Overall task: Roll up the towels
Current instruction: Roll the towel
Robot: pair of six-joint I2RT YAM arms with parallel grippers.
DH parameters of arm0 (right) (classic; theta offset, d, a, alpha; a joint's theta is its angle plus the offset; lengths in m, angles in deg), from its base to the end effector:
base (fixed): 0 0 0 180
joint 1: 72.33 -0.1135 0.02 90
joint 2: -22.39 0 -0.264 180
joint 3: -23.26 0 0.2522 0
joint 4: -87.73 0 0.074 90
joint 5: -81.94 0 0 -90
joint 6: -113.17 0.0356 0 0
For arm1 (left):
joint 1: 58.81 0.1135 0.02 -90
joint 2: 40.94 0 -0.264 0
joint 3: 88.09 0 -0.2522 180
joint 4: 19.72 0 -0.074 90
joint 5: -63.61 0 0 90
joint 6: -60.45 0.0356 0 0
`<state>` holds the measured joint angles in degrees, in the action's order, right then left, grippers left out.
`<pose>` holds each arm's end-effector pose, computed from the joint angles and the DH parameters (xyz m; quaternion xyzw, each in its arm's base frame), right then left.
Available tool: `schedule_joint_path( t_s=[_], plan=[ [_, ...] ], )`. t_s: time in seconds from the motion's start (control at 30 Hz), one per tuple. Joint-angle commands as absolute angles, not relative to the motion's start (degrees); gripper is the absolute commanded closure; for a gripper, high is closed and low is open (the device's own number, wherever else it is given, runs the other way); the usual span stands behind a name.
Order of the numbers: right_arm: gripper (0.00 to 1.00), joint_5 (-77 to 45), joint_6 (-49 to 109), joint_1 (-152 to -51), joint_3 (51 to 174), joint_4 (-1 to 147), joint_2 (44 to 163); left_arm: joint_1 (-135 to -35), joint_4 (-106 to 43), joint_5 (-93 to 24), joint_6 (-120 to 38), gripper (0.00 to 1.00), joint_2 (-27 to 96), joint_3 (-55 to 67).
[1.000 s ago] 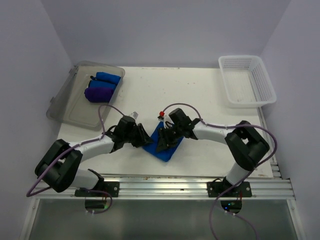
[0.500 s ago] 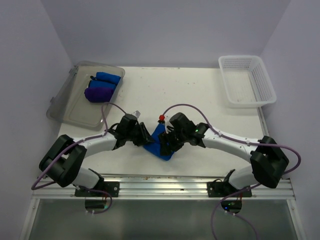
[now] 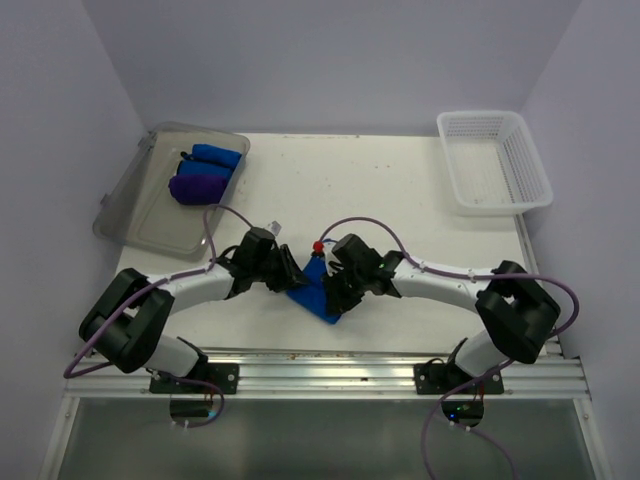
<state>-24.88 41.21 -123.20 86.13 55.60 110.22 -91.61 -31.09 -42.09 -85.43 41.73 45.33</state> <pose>0.1797 0.2372 0.1802 -0.3078 0.8984 0.2742 0.1517 0.2161 -0.1507 0.1470 -0.1361 0.9144 -0.3422 0.1681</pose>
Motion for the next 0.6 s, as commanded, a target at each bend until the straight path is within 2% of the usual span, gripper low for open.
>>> schedule_joint_path(
  t_s=[0.0,0.07,0.47,0.57],
  plan=[
    [0.94,-29.94,43.11,-121.90,85.19,60.60,110.19,-91.59,-36.21,-38.96,-82.38,0.66,43.00,45.19],
    [1.00,-33.63,44.26,-120.85,85.19,61.14,110.10,-91.33,-36.99,-38.78,-81.94,0.66,42.21,45.02],
    [1.00,-44.80,53.57,-117.42,85.54,59.56,112.82,-90.27,-39.29,-38.08,-80.45,0.66,42.20,42.38],
    [1.00,-43.67,54.72,-116.98,84.75,59.73,115.19,-90.19,-39.02,-38.43,-80.18,0.66,43.78,41.59]
  ],
)
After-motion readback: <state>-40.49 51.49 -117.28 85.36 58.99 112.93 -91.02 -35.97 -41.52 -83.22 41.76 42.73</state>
